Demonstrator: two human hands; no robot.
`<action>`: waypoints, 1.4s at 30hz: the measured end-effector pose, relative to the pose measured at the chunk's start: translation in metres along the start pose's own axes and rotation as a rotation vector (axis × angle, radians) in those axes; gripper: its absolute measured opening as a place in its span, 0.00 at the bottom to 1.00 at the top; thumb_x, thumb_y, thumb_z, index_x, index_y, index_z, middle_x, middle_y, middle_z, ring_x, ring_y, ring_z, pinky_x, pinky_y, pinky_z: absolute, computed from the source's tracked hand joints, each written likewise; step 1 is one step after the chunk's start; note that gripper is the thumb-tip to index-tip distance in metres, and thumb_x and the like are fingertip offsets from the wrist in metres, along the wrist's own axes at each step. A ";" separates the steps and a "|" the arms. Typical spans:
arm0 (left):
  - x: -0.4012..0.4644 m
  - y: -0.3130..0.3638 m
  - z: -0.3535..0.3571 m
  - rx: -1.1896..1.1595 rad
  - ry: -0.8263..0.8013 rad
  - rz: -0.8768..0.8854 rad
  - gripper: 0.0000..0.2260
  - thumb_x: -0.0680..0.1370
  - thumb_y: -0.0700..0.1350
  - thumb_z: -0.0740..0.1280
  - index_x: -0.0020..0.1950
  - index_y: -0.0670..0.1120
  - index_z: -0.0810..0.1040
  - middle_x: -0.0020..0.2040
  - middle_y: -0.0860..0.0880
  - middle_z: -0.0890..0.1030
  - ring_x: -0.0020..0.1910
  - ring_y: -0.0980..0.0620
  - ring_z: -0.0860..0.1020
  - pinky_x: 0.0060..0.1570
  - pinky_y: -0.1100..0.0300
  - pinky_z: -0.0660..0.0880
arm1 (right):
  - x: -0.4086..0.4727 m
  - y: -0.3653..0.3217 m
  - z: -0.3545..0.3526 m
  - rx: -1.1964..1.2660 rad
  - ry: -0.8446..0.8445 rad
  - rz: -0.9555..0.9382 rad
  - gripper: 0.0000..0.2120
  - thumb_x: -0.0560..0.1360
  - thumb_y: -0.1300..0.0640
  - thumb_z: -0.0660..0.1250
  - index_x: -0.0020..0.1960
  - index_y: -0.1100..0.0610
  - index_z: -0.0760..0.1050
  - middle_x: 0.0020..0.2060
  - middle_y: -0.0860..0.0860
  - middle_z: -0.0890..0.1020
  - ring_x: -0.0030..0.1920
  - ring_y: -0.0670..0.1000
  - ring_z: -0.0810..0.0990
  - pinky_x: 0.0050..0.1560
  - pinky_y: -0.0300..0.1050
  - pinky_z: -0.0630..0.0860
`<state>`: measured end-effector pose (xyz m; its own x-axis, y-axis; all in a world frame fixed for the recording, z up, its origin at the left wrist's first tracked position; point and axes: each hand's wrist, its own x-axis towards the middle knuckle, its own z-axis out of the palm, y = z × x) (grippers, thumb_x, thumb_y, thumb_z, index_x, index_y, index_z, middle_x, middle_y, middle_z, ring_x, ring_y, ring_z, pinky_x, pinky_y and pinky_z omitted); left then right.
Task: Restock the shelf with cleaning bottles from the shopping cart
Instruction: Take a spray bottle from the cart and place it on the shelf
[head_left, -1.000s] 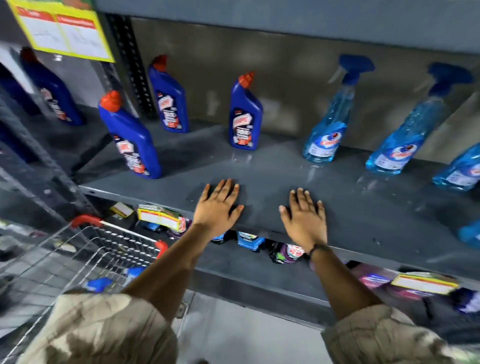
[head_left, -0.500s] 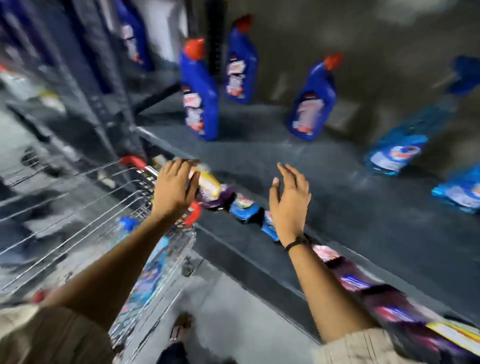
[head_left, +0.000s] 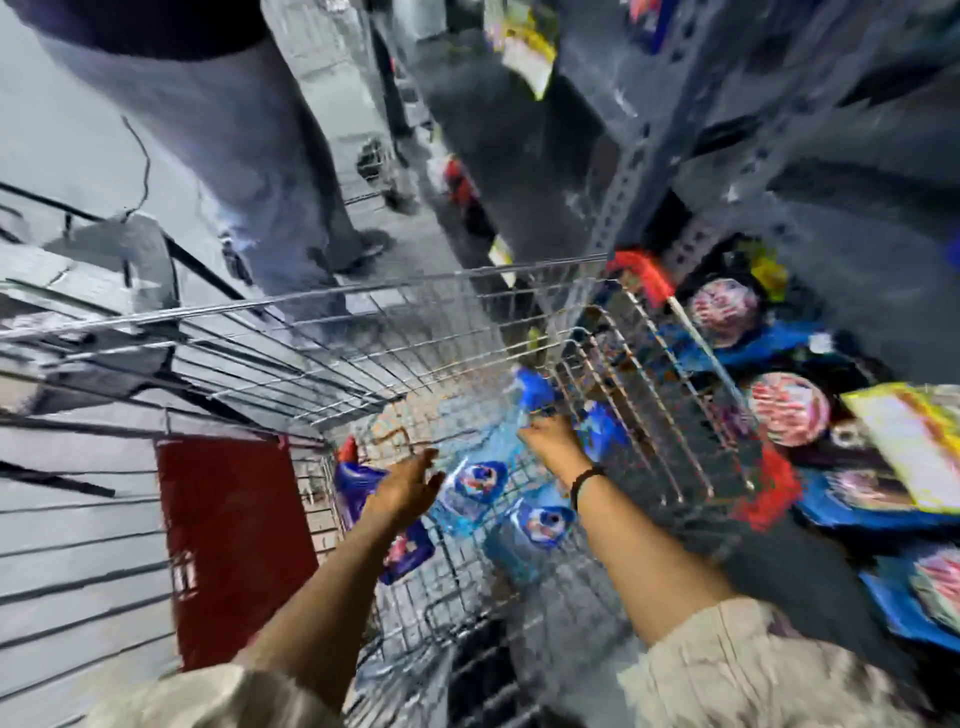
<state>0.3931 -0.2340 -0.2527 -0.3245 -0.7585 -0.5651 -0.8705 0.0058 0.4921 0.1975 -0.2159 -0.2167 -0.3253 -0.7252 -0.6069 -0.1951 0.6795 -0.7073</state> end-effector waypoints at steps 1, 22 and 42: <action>0.010 -0.007 0.009 -0.014 -0.033 -0.014 0.20 0.77 0.44 0.61 0.68 0.41 0.66 0.66 0.37 0.74 0.65 0.42 0.72 0.63 0.54 0.68 | 0.016 0.015 0.014 0.021 -0.004 0.066 0.06 0.73 0.68 0.62 0.45 0.58 0.70 0.33 0.52 0.72 0.33 0.43 0.74 0.32 0.33 0.67; -0.006 0.035 -0.032 -0.207 -0.478 -0.040 0.15 0.65 0.55 0.75 0.38 0.46 0.75 0.31 0.51 0.74 0.26 0.58 0.69 0.25 0.69 0.67 | -0.048 -0.011 -0.003 0.679 -0.174 0.419 0.09 0.74 0.67 0.63 0.36 0.59 0.73 0.23 0.51 0.81 0.24 0.48 0.80 0.19 0.40 0.76; -0.312 0.382 0.091 -0.306 -0.550 0.807 0.28 0.53 0.68 0.74 0.46 0.56 0.74 0.44 0.54 0.83 0.33 0.73 0.77 0.34 0.76 0.75 | -0.475 0.102 -0.295 0.523 0.733 -0.334 0.26 0.58 0.50 0.76 0.53 0.43 0.71 0.51 0.48 0.82 0.54 0.49 0.80 0.62 0.55 0.75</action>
<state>0.1278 0.0647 0.0514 -0.9640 -0.1979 -0.1779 -0.2104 0.1573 0.9649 0.0588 0.2307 0.1064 -0.8600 -0.5017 -0.0927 -0.0028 0.1862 -0.9825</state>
